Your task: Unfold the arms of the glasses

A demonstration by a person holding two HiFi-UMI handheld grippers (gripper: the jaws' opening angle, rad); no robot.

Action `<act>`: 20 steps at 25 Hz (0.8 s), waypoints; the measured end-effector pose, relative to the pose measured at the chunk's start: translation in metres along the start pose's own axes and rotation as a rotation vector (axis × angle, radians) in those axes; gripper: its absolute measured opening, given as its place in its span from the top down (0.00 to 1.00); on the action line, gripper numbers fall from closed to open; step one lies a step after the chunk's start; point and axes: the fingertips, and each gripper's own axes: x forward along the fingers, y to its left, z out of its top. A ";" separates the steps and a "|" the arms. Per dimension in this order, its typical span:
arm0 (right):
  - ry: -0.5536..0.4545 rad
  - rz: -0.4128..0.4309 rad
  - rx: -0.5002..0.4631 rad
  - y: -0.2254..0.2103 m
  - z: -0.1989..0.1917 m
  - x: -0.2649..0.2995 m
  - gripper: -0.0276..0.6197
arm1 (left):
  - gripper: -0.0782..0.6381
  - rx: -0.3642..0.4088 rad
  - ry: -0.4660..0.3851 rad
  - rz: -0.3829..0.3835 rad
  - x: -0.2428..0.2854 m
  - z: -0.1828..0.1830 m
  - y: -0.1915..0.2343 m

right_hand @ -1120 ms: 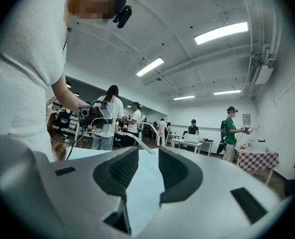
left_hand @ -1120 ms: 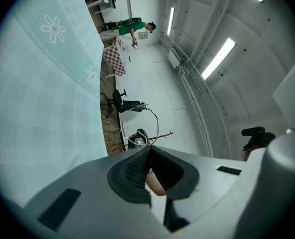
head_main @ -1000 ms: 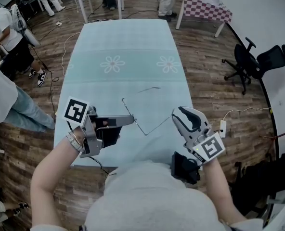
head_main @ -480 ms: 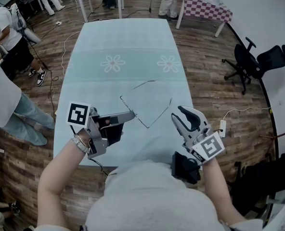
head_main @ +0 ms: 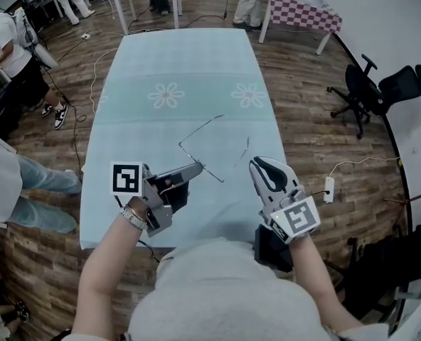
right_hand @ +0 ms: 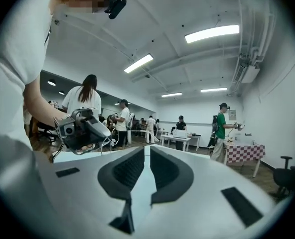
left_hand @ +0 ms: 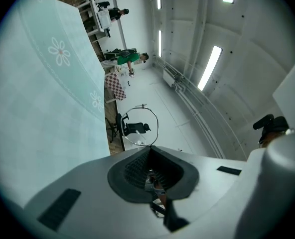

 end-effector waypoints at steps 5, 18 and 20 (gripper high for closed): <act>-0.011 -0.037 0.041 0.002 0.002 0.006 0.92 | 0.88 -0.033 -0.089 -0.021 0.002 0.003 0.008; 0.048 -0.130 0.022 -0.007 0.003 0.020 0.94 | 0.88 -0.011 -0.302 0.023 0.003 0.014 0.026; 0.048 -0.147 0.039 -0.008 0.004 0.025 0.95 | 0.88 -0.006 -0.338 0.020 0.002 0.019 0.026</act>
